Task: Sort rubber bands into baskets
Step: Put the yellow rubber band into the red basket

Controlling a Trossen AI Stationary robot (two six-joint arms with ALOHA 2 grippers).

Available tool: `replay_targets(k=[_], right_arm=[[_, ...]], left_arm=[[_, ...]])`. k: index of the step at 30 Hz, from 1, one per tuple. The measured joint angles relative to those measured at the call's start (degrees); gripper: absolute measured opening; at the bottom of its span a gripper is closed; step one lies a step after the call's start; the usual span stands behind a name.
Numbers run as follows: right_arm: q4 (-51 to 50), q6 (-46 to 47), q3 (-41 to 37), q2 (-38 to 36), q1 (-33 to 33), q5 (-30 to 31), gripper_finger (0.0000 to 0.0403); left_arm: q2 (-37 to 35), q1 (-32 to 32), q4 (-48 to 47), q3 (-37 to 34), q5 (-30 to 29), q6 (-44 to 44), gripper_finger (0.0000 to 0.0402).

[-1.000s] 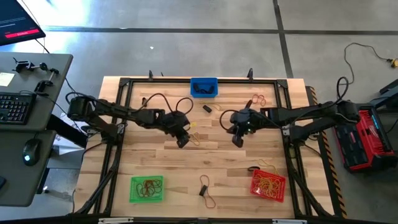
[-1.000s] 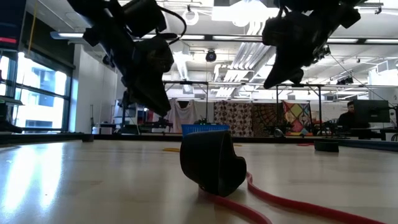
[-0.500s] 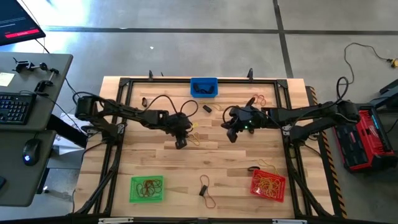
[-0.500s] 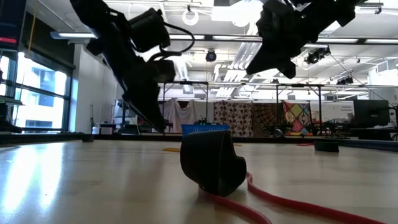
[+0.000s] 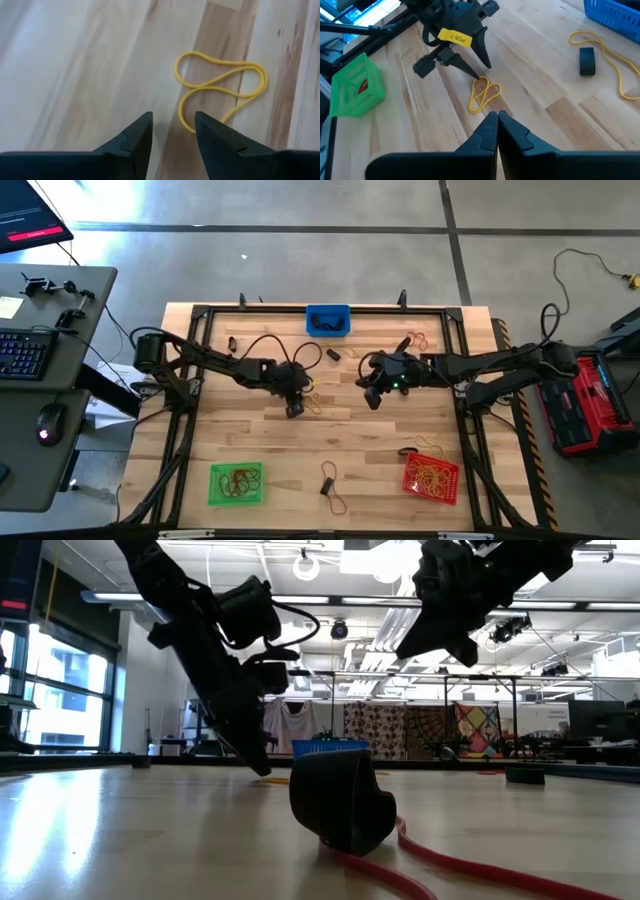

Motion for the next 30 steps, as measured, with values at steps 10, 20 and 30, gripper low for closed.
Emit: replay_targets(k=[10,20,30], right_arm=[[-0.26,-3.33,0.0,0.0,-0.24,-0.06,0.0],[-0.44,-5.2,0.0,0.0,-0.97,-0.19,0.0],[-0.83,-5.21,0.02,0.0,-1.31,0.09,0.0]], left_arm=[[-0.04,1.72,0.13,0.0,0.71,-1.8,0.0134],[0.37,4.55,0.06,0.0,5.81,-0.57,0.0133],[2.95,2.16,1.55,0.3,9.78,-0.49,0.0133]])
